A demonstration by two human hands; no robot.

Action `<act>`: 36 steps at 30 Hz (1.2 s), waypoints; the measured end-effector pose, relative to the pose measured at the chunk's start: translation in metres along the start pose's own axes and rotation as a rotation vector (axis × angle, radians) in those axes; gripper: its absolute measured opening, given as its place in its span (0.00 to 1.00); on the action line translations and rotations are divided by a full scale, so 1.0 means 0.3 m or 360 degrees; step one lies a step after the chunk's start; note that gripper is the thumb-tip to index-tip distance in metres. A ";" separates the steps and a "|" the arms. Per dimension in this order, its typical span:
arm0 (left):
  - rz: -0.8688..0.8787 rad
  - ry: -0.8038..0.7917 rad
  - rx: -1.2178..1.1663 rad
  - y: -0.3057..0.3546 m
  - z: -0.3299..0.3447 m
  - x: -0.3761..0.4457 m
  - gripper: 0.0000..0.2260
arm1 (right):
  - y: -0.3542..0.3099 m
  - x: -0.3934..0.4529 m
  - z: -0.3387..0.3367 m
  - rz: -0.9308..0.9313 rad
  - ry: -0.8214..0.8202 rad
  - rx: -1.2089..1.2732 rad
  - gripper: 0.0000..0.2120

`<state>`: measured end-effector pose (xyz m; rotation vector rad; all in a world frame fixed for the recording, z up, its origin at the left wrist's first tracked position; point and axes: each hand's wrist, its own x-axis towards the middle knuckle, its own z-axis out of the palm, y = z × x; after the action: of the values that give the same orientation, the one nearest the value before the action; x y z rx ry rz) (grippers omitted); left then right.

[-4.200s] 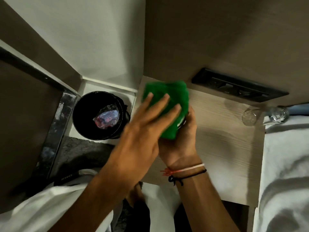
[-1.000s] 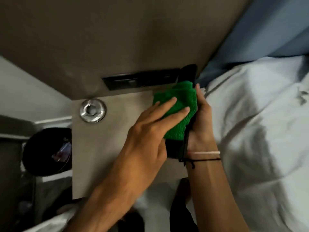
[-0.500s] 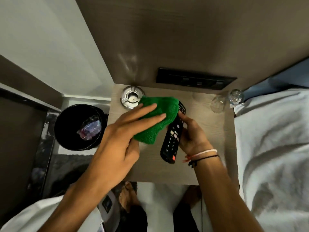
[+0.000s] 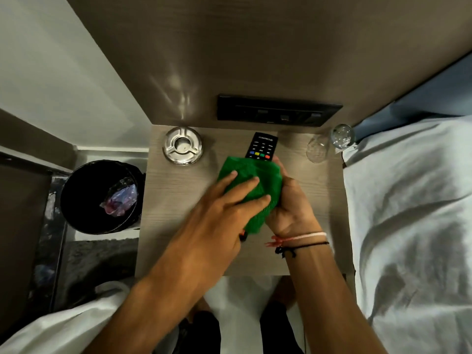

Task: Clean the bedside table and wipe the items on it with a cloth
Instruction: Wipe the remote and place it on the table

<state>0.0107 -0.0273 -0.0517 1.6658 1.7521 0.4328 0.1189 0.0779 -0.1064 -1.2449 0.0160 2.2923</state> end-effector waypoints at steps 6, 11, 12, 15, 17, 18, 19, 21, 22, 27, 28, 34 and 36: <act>0.0053 -0.0134 -0.0159 -0.049 0.003 -0.143 0.37 | -0.058 0.142 -0.036 -0.0197 0.0383 0.0163 0.17; -0.0136 0.0055 -0.0180 -0.106 -0.028 -0.131 0.41 | -0.093 0.243 -0.034 -0.0452 0.0675 0.0106 0.10; -0.0151 0.0076 -0.0177 -0.116 -0.035 -0.119 0.41 | -0.100 0.259 -0.033 -0.0479 0.0708 0.0079 0.10; -0.0184 0.0154 -0.0173 -0.150 -0.049 -0.082 0.38 | -0.127 0.308 -0.026 -0.0535 0.0752 0.0094 0.07; -0.0178 0.0196 -0.0163 -0.170 -0.052 -0.062 0.36 | -0.140 0.344 -0.033 -0.0558 0.0751 0.0094 0.09; -0.0171 0.0208 -0.0163 -0.179 -0.053 -0.055 0.36 | -0.145 0.357 -0.037 -0.0569 0.0726 0.0110 0.10; -0.0168 0.0213 -0.0168 -0.189 -0.053 -0.051 0.35 | -0.146 0.377 -0.047 -0.0576 0.0697 0.0115 0.10; -0.0159 0.0206 -0.0182 -0.203 -0.054 -0.048 0.35 | -0.146 0.407 -0.074 -0.0566 0.0694 0.0048 0.12; -0.0151 0.0195 -0.0184 -0.206 -0.054 -0.046 0.35 | -0.146 0.412 -0.077 -0.0547 0.0709 0.0043 0.12; -0.0175 0.0181 -0.0146 -0.221 -0.042 -0.039 0.36 | -0.138 0.425 -0.110 -0.0448 0.0770 -0.0156 0.21; -0.0193 0.0189 -0.0135 -0.219 -0.037 -0.037 0.36 | -0.138 0.425 -0.111 -0.0391 0.0885 -0.0422 0.23; -0.0300 0.0311 -0.0104 -0.160 0.004 -0.027 0.36 | -0.117 0.397 -0.100 -0.0255 0.0985 -0.1140 0.27; -0.0328 0.0360 -0.0108 -0.131 0.018 -0.021 0.37 | -0.111 0.381 -0.095 -0.0180 0.0929 -0.1119 0.27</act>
<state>-0.0155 -0.0396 -0.0797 1.4158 2.0259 0.5964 0.1062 0.1498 -0.2046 -2.1598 -0.6798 1.7999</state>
